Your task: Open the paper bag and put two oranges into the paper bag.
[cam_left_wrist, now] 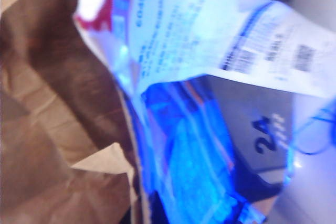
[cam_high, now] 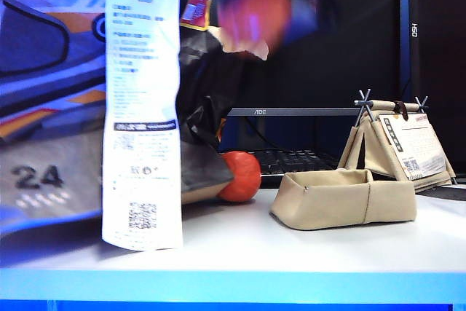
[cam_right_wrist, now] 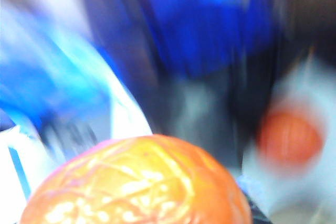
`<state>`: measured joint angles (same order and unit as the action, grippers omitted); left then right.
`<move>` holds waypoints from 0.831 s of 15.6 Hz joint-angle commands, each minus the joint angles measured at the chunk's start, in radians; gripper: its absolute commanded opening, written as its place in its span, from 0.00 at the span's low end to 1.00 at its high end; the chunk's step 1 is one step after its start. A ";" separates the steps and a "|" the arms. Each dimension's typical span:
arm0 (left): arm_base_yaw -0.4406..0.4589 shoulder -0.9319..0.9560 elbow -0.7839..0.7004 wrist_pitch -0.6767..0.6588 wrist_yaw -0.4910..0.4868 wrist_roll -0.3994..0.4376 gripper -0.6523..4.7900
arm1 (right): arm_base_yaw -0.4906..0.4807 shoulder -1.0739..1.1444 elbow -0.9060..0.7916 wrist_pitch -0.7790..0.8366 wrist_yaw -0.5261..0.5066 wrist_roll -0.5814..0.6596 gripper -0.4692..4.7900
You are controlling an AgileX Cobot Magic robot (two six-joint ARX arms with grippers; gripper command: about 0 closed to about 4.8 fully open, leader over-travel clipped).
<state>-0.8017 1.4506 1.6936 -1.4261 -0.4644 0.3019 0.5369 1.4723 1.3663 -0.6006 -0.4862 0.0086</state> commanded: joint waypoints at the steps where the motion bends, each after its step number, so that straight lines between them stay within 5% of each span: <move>1: -0.002 -0.009 0.004 -0.005 0.245 0.005 0.11 | -0.007 0.003 0.235 -0.057 -0.008 -0.065 0.08; 5: -0.002 -0.035 0.004 -0.005 0.262 0.005 0.11 | -0.060 0.101 0.434 -0.089 -0.208 -0.051 0.08; 13: -0.002 -0.052 0.004 -0.005 0.290 0.020 0.11 | -0.060 0.356 0.658 -0.173 -0.339 -0.004 0.08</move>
<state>-0.8021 1.4017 1.6932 -1.4269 -0.1829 0.3191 0.4747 1.8313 2.0155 -0.8085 -0.7906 -0.0074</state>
